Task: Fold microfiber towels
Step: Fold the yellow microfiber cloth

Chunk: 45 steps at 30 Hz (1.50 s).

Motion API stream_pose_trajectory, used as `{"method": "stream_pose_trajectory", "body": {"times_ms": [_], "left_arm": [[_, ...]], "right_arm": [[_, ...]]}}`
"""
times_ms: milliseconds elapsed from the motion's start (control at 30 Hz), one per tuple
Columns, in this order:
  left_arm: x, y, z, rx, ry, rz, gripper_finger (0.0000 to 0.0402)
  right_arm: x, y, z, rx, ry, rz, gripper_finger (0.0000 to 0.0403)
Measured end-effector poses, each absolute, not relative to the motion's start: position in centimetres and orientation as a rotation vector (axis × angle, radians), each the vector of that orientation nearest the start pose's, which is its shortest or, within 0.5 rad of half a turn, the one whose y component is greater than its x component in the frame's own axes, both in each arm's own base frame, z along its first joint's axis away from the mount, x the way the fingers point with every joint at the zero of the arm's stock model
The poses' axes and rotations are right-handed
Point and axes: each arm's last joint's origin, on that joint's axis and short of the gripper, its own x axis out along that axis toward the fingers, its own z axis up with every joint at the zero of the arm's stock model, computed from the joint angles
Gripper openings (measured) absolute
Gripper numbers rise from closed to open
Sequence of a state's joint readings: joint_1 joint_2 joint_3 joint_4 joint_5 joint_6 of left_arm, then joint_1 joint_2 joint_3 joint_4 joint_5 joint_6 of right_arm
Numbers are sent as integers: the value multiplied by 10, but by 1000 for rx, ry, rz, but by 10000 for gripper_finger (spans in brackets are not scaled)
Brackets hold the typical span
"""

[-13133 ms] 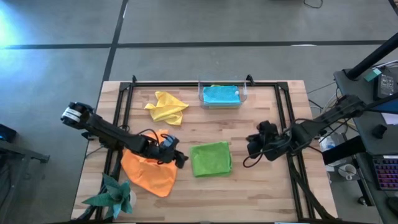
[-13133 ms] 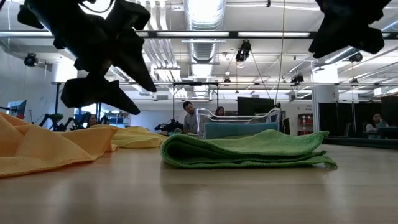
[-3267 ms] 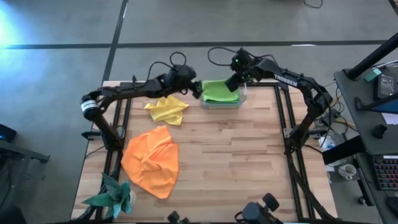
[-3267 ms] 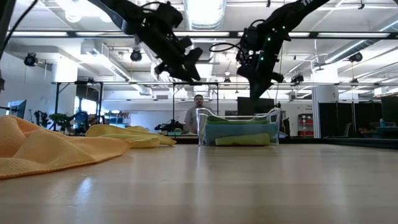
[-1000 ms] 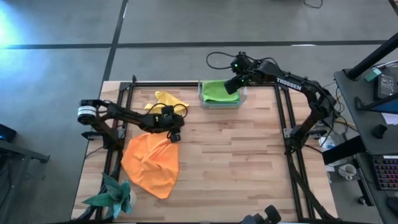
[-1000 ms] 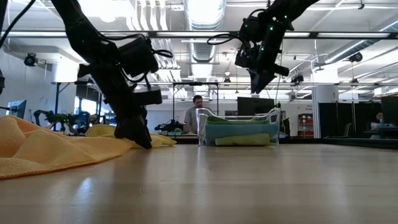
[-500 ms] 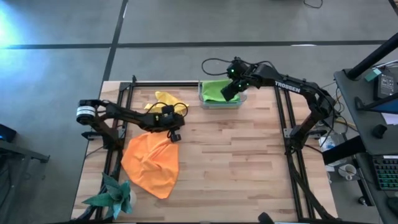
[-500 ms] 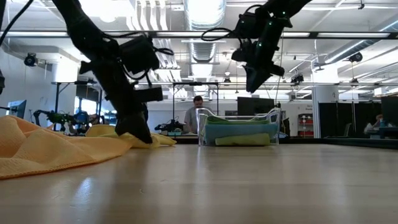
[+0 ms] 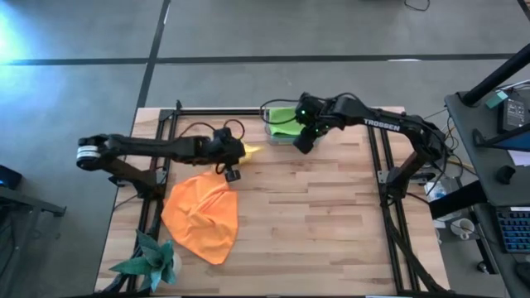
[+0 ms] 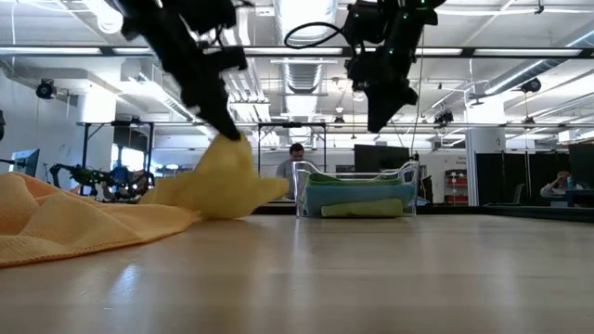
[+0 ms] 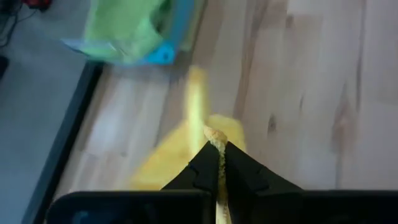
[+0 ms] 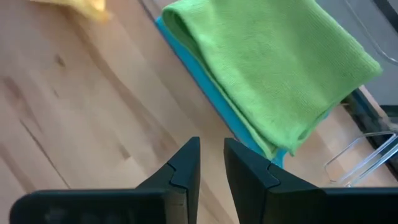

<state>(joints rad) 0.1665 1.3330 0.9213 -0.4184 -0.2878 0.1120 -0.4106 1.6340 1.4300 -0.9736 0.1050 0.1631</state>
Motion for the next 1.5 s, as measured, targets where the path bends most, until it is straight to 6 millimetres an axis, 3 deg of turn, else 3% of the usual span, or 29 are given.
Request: {"method": "stream_pose_trajectory", "body": {"times_ms": [233,433,667,933,1167,1500], "left_arm": [[251,38,315,150,864,292,1],[250,22,370,132,729,170,1],[253,8,405,65,619,139,1],[259,2,402,-54,626,140,1],[269,-6,390,-84,672,66,1],[293,-39,375,-279,729,-280,1]], "right_arm": [[296,-119,287,296,1178,-511,72],[292,-103,286,300,1187,-433,69],[288,-77,295,240,1127,-350,72],[286,-40,308,251,957,-188,72],[291,-12,294,238,974,-116,73],[301,23,278,219,814,1,83]]}}
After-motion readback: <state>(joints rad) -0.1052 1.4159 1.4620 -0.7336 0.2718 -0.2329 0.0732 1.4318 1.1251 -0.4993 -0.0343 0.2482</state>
